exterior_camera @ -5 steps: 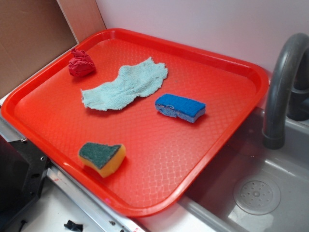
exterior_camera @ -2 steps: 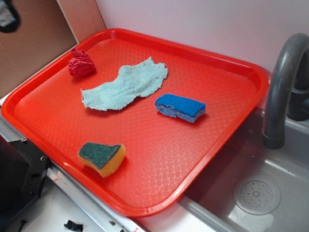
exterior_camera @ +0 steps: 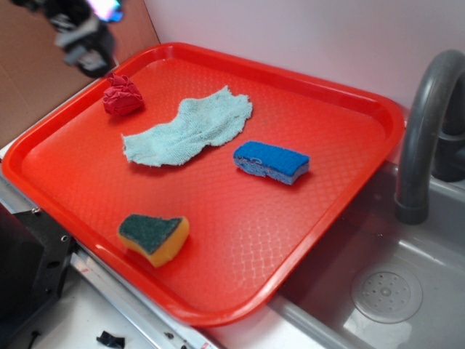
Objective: Grab the blue sponge.
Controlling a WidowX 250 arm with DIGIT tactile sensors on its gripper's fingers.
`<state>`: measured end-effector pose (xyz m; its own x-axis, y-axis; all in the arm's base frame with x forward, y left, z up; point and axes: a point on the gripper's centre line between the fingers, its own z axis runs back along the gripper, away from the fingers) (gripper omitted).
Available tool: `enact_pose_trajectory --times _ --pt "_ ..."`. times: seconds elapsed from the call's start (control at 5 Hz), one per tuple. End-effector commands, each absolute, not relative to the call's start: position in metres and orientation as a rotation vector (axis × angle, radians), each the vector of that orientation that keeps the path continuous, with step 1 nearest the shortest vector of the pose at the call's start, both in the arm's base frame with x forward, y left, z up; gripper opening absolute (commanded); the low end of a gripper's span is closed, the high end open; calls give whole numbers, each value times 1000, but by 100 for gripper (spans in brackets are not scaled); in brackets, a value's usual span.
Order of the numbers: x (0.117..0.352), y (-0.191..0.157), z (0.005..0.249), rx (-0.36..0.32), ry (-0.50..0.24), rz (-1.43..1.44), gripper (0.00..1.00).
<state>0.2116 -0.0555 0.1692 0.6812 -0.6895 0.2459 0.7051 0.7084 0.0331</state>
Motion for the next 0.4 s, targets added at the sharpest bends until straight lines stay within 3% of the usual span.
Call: enact_pose_trajectory --times 0.0,0.2 --pt "240 -86 147 -108 -298 -1041 100" --pt "245 -95 128 -108 -285 -1071 100"
